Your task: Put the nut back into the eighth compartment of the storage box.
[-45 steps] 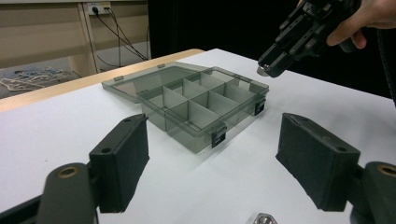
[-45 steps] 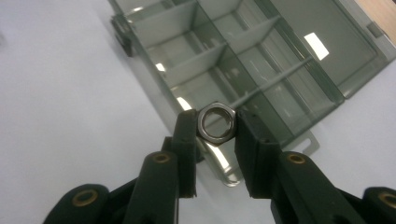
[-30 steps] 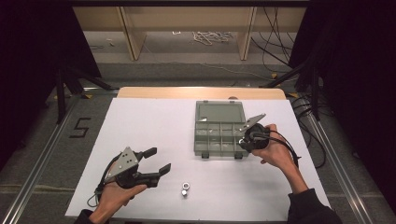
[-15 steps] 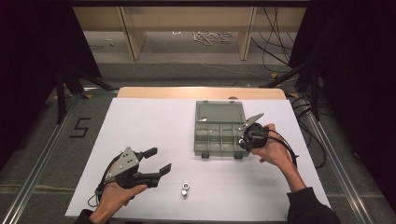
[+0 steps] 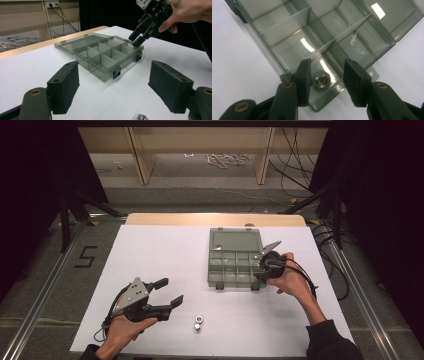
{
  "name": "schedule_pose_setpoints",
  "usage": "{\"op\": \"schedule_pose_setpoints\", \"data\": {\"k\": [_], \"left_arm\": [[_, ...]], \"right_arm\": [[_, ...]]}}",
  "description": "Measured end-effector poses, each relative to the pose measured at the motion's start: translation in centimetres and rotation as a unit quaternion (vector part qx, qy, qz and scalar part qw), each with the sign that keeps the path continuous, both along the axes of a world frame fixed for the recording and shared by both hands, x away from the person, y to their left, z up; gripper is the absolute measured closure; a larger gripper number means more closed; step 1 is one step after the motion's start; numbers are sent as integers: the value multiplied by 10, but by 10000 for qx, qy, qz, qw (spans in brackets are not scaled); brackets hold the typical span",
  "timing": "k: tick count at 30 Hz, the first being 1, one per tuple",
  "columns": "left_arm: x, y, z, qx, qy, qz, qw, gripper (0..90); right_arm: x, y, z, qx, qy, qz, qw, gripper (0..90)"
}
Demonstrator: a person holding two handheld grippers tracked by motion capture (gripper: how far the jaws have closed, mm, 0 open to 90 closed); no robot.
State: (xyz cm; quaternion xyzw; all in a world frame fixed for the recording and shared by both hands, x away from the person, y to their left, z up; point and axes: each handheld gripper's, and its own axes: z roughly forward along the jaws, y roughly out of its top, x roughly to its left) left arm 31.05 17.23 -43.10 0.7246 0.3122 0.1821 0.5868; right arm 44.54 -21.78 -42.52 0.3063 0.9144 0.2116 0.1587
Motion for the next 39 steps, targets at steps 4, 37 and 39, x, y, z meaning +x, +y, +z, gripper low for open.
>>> {"op": "schedule_pose_setpoints", "data": {"k": [4,37,39], "left_arm": [[0,0,0,-3,-3,0,10000,236],[-1,1,1,-39,19,60,10000,236],[0,1,1,-35,16,40,10000,236]], "right_arm": [[-2,1,8,123,-114,-62,9998,464],[-60,71,36,403,-451,1135,9917,299],[-63,74,36,361,-432,1228,9908,296]]}}
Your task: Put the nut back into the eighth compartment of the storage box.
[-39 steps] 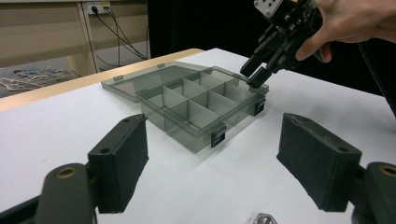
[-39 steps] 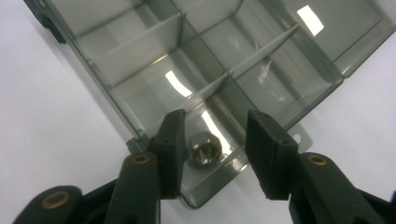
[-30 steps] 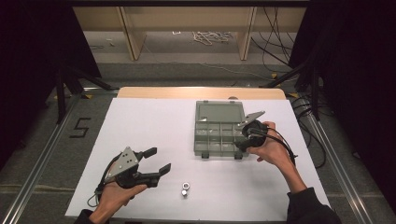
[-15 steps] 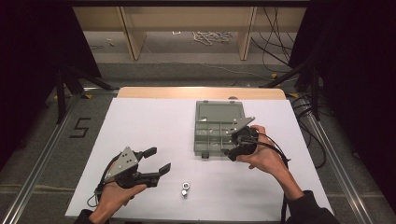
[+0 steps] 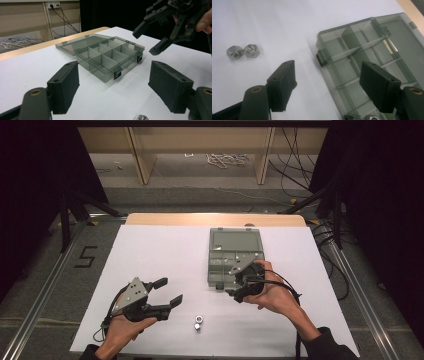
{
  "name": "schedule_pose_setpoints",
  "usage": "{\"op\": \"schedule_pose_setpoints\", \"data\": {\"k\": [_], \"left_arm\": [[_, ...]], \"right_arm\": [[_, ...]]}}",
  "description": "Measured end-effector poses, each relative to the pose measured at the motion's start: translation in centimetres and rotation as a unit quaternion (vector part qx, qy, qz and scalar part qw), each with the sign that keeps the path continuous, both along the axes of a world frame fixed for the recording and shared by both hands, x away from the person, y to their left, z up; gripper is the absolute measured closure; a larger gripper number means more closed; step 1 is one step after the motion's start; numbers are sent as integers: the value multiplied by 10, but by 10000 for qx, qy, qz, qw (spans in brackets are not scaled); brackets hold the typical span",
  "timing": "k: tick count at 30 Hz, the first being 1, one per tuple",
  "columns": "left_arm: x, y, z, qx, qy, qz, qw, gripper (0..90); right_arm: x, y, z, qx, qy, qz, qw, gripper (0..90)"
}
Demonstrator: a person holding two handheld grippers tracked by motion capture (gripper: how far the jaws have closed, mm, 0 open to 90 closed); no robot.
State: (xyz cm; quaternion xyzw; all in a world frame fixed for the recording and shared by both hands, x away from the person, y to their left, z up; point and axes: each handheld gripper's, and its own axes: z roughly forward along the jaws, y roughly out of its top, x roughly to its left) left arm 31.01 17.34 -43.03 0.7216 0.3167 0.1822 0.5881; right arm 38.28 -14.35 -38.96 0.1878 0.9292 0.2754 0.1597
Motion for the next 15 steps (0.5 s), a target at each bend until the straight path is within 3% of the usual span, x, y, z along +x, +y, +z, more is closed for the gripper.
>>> {"op": "schedule_pose_setpoints", "data": {"k": [15], "left_arm": [[0,1,1,29,-61,-6,10000,236]], "right_arm": [[-15,25,-12,-69,128,442,9989,291]]}}
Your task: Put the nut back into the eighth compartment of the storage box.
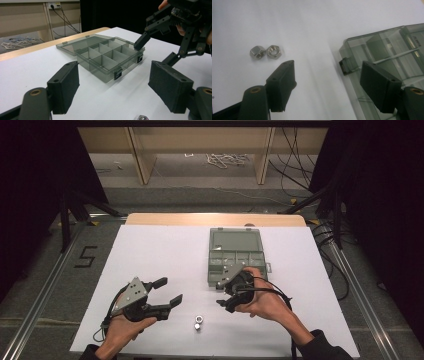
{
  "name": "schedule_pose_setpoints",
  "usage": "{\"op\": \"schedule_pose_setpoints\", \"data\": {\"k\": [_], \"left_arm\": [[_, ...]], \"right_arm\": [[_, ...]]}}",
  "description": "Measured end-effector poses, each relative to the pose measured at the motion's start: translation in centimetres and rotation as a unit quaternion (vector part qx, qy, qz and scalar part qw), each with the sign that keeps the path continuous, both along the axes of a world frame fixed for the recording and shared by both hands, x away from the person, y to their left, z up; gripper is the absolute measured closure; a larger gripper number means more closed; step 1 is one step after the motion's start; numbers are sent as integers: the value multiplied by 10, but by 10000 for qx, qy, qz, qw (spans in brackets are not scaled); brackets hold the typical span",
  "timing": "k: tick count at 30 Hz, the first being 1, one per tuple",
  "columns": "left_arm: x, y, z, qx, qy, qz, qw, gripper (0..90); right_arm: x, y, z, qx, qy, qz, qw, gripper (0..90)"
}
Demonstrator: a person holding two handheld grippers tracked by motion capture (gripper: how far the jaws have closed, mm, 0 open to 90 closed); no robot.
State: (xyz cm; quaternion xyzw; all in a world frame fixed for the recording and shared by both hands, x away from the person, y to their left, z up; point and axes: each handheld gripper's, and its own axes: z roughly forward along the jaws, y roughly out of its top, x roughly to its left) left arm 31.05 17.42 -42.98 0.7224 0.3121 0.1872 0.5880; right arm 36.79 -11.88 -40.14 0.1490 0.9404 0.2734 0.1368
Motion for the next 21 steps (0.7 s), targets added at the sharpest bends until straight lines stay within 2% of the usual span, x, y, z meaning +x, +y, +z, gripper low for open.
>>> {"op": "schedule_pose_setpoints", "data": {"k": [6,11,13,14,16,17,18,21], "left_arm": [[0,0,0,-8,6,7,10000,236],[1,0,0,-52,-22,-10,10000,236],[0,0,0,-8,-3,27,10000,236],[-1,0,0,-68,54,78,9999,236],[0,0,-1,-112,24,64,9999,236],[1,1,0,-44,-39,27,10000,236],[1,1,0,0,-12,65,10000,236],[1,2,0,-3,-2,94,10000,236]], "right_arm": [[-4,10,-9,-54,160,246,9996,292],[-8,21,-18,-195,247,496,9983,312],[-9,25,-22,-202,340,551,9977,323],[-9,27,-25,-240,369,615,9971,332],[-10,30,-28,-289,487,676,9961,336],[-11,32,-30,-315,522,704,9957,342],[-11,33,-32,-344,506,724,9955,345],[-11,38,-36,-398,543,789,9946,359]]}}
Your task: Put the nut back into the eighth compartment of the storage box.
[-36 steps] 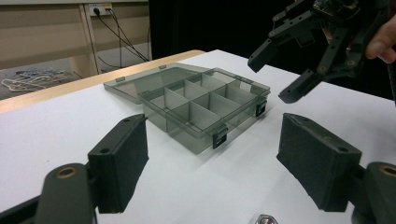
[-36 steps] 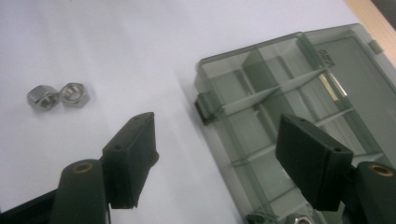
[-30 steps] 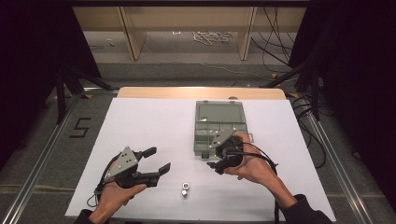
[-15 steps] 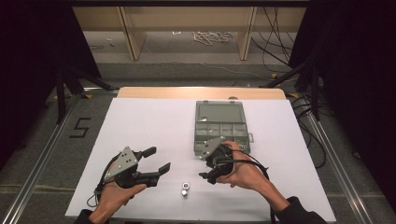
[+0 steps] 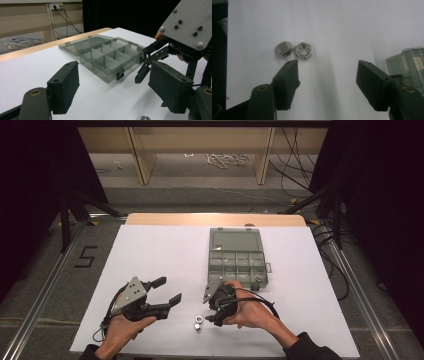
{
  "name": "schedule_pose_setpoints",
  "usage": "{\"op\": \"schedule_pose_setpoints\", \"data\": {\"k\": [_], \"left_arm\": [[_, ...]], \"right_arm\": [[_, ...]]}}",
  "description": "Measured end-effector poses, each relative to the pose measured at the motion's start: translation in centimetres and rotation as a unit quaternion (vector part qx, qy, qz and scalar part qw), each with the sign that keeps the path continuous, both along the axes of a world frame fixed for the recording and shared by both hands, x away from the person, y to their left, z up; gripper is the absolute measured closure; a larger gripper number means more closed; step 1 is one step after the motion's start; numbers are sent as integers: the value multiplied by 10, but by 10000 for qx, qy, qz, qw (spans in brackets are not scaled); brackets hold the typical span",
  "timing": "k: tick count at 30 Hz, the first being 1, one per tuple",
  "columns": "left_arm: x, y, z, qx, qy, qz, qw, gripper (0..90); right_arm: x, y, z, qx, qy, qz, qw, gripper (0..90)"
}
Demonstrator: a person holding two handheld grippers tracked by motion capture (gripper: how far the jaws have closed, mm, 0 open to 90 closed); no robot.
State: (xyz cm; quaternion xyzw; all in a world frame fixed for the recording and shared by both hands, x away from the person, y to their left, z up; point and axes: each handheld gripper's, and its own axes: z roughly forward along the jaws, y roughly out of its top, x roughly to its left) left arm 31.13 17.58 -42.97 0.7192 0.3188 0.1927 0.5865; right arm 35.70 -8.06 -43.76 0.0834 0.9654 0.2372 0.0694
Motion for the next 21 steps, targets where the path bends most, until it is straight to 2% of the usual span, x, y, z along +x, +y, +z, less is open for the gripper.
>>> {"op": "schedule_pose_setpoints", "data": {"k": [14,18,19,21], "left_arm": [[2,3,0,22,-1,64,10000,236],[2,3,-1,-10,29,95,9999,235],[2,3,-1,-6,32,95,9999,235],[2,2,-1,-5,30,90,10000,235]], "right_arm": [[-2,18,-14,-155,42,312,9994,440],[-3,20,-17,-215,155,289,9992,476],[-2,21,-18,-219,124,390,9989,485],[-2,22,-19,-253,146,423,9987,499]]}}
